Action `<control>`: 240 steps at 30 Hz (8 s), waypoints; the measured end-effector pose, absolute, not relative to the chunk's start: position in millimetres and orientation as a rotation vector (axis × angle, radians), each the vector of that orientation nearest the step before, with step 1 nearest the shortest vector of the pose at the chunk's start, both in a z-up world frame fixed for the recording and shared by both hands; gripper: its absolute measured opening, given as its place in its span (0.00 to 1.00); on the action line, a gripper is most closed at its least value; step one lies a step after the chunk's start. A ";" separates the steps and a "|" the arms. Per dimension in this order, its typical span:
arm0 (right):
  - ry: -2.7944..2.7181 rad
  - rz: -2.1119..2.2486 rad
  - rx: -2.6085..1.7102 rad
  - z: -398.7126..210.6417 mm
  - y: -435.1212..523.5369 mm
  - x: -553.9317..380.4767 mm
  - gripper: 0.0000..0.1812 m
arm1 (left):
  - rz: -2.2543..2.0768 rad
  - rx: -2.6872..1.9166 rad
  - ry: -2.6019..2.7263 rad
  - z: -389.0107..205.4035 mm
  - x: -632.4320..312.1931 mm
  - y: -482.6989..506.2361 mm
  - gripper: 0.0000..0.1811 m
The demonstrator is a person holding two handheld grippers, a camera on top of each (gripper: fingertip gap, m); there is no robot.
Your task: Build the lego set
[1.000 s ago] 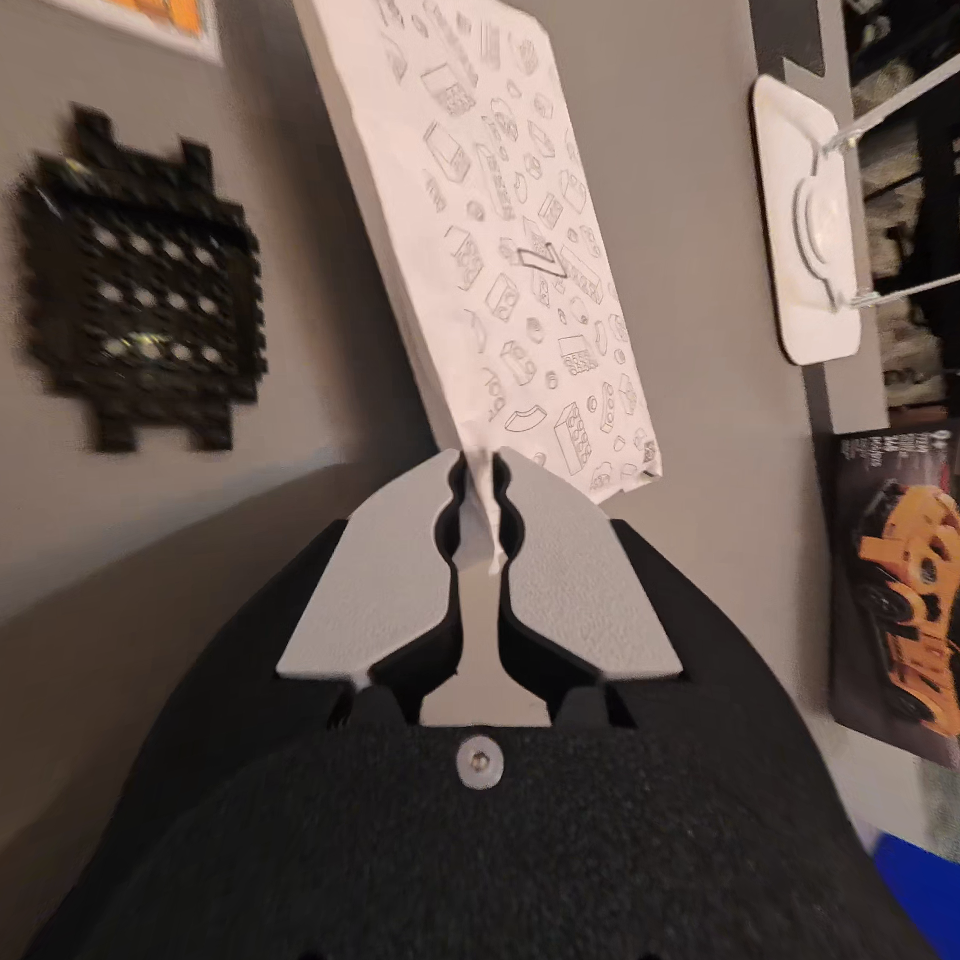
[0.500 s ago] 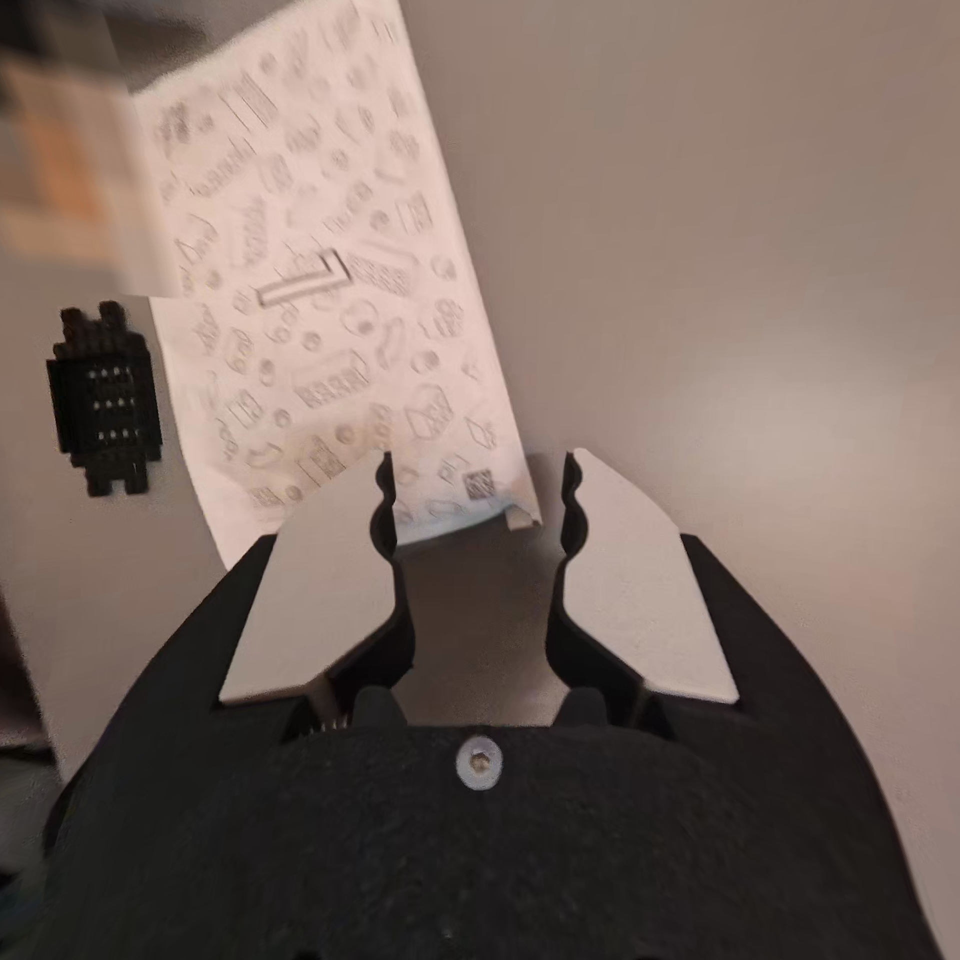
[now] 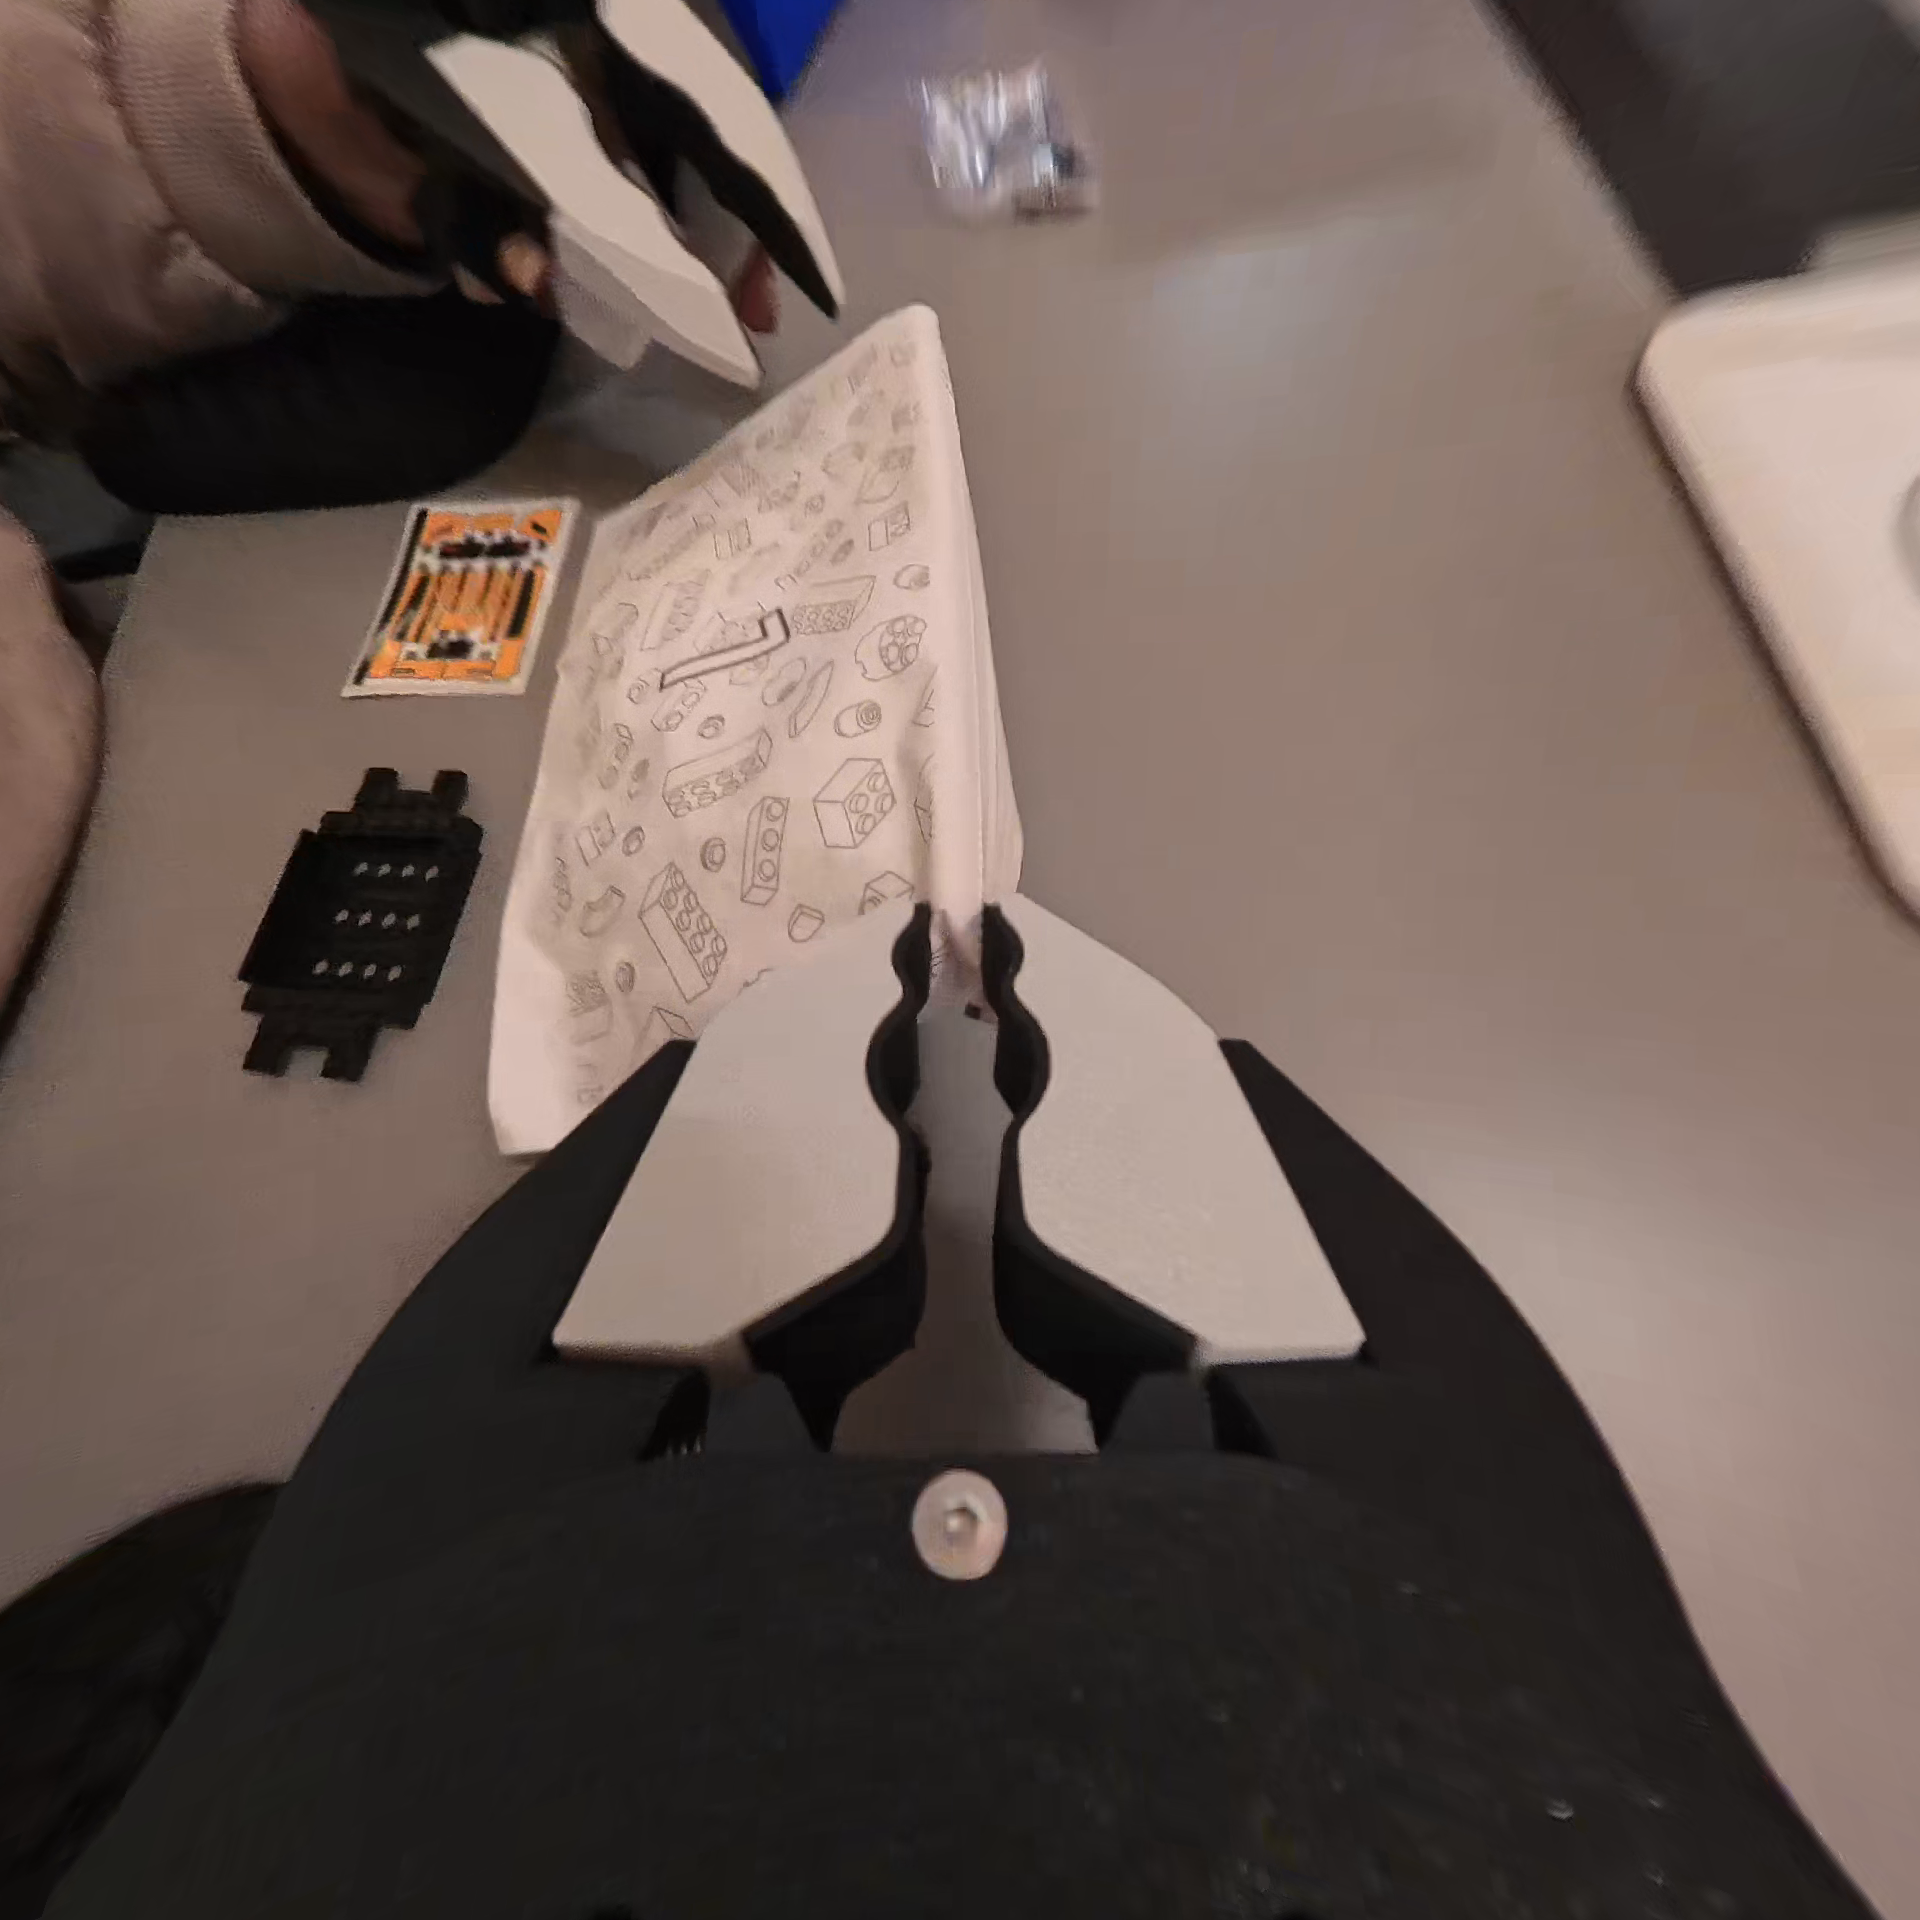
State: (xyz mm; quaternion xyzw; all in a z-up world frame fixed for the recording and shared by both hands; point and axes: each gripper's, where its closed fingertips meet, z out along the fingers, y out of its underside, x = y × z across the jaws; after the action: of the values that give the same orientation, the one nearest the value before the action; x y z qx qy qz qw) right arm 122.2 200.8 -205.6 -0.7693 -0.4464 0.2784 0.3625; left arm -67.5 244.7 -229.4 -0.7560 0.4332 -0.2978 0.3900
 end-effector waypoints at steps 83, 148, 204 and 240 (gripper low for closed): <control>-1.403 -0.099 -2.149 -245.5 420.0 170.9 0.10 | -0.964 -1.576 0.739 -124.4 -151.4 224.2 0.00; -1.347 0.526 -1.846 -188.2 291.9 -48.7 0.18 | -1.170 -1.623 0.684 -139.7 -172.6 196.8 0.00; -1.370 0.780 -1.809 -141.8 290.8 13.9 0.17 | -1.201 -1.692 0.838 -146.0 -140.2 196.6 0.00; -1.590 0.521 -1.826 -100.6 137.1 52.7 0.06 | -1.243 -1.344 1.431 -90.4 -28.4 140.6 0.03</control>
State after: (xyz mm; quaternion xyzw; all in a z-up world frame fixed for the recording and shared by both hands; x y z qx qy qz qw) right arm 52.7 137.1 -100.6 -0.6970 -0.6067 0.1989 0.3264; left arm -28.4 140.6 -90.4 -0.5308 0.5649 -0.4908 0.3978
